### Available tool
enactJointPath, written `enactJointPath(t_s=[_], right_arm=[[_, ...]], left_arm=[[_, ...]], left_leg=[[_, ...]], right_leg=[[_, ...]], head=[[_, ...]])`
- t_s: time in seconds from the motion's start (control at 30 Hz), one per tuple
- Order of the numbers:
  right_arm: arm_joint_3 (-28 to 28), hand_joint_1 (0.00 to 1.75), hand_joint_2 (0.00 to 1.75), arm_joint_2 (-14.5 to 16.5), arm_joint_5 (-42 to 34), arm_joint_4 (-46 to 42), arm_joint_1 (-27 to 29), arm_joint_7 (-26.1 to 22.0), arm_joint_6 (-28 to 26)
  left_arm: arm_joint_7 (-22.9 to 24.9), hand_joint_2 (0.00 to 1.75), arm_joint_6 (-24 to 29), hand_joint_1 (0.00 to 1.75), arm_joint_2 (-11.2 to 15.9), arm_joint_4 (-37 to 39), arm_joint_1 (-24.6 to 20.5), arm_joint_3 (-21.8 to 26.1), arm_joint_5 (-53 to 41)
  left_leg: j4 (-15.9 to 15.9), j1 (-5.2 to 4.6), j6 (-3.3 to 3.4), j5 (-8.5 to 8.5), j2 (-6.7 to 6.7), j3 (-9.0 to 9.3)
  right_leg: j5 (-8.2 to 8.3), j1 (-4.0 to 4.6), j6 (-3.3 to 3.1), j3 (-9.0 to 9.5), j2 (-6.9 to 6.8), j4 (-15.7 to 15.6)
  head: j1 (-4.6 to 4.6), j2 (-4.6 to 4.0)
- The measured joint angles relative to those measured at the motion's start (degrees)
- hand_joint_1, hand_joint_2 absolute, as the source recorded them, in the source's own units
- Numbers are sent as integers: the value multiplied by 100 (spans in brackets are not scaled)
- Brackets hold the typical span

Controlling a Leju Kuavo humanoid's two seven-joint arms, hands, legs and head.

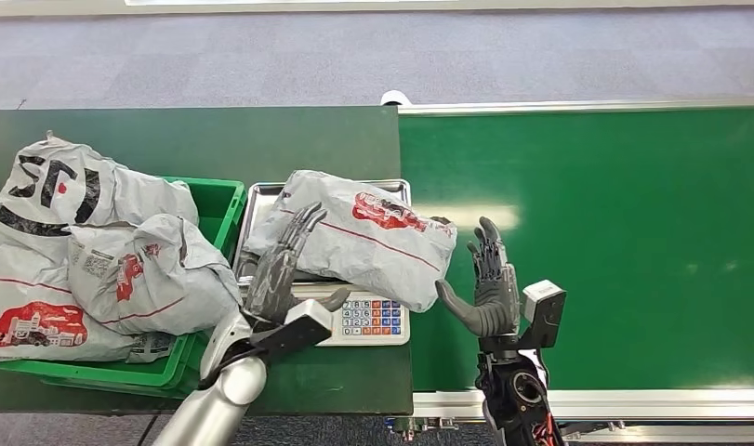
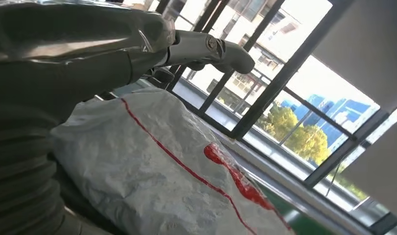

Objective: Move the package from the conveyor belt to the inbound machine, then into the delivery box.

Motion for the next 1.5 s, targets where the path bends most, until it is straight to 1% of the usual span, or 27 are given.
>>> enactJointPath(t_s=[0.1,0.13,0.2,0.27,0.43,0.63,0.83,0.87,0.97,1.0,1.07,1.27,1.5], right_arm=[[2,0,175,33,69,-1,-6,61,46],[1,0,175,38,85,-1,-6,83,55],[-3,0,175,40,113,-6,-1,119,65],[-15,0,175,40,130,-15,9,144,66],[-72,0,175,40,138,-19,30,160,67],[-96,0,175,40,144,-21,38,169,67],[-168,0,175,51,261,-177,163,263,120],[-184,0,175,55,277,-211,192,274,130],[-232,0,175,66,315,-301,268,301,143],[-243,0,175,69,324,-327,289,308,144],[-260,0,175,71,336,-374,323,325,146],[-304,0,175,73,350,-450,381,368,153],[-361,0,175,79,351,-497,402,395,163]], left_arm=[[448,175,-288,0,22,364,-459,-209,-620],[663,175,-339,0,30,502,-605,-286,-873],[1166,175,-380,0,52,796,-870,-452,-1479],[1469,175,-392,0,78,1059,-1070,-591,-1861],[1556,175,-397,0,117,1416,-1313,-768,-1963],[1589,175,-406,0,132,1609,-1419,-850,-2024],[1728,175,-650,0,131,1797,-1555,-874,-2334],[1732,175,-706,19,130,1824,-1579,-874,-2343],[1704,175,-860,147,130,1897,-1638,-872,-2305],[1681,175,-901,171,131,1917,-1646,-869,-2276],[1637,175,-966,175,132,1942,-1648,-859,-2216],[1606,175,-1077,175,148,1997,-1632,-839,-2170],[1597,175,-959,175,150,2006,-1603,-839,-2142]], left_leg=[[0,0,1,2,2,2],[0,0,1,2,2,3],[1,0,1,2,2,3],[1,0,1,1,2,2],[1,0,0,0,3,0],[1,0,0,0,3,1],[1,0,1,0,1,2],[1,0,1,0,2,2],[1,0,0,0,1,3],[0,0,0,0,1,4],[0,0,0,0,1,4],[0,0,1,0,2,4],[0,0,0,0,2,4]], right_leg=[[1,0,0,2,0,1],[1,0,0,2,1,1],[2,0,0,2,1,1],[1,0,0,1,1,1],[1,0,0,-2,1,1],[1,0,0,-1,1,1],[1,0,0,3,1,1],[1,0,0,4,1,1],[1,0,0,5,0,1],[1,0,0,5,0,1],[1,0,0,6,0,1],[1,0,0,6,1,1],[1,0,0,5,1,1]], head=[[-1,0],[-1,0],[-1,0],[-2,0],[-1,0],[-1,0],[-1,0],[-1,0],[-2,0],[-2,0],[-2,-1],[0,0],[-1,0]])
